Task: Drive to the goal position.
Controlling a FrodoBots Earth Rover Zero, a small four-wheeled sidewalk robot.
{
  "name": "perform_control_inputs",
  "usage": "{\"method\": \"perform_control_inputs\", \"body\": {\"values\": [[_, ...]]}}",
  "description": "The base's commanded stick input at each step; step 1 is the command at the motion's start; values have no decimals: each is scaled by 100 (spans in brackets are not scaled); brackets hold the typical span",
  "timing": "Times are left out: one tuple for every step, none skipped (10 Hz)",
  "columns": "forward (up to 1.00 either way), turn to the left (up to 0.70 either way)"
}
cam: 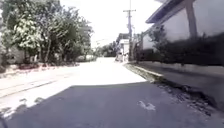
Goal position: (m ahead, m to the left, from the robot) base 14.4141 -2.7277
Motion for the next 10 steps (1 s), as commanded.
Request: {"method": "perform_control_inputs", "body": {"values": [[100, 8], [100, 14], [100, 11], [100, 8], [100, 6], [100, 3], [100, 2], [100, 2], [100, 2], [100, 2]]}}
